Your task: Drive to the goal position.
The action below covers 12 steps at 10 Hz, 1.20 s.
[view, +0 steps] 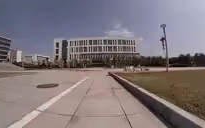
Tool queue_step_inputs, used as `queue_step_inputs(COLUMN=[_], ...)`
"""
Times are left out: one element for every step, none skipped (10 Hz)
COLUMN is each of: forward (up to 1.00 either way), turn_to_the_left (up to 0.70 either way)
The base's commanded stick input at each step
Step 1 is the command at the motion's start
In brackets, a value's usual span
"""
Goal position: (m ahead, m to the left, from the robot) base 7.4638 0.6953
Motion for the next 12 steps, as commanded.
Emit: queue_step_inputs(forward=[0.04,0.04,0.04,0.04,0.04,0.04,0.04,0.04,0.04,0.04,0.04,0.04], turn_to_the_left=[0.00,0.00,0.00,0.00,0.00,0.00,0.00,0.00,0.00,0.00,0.00,0.00])
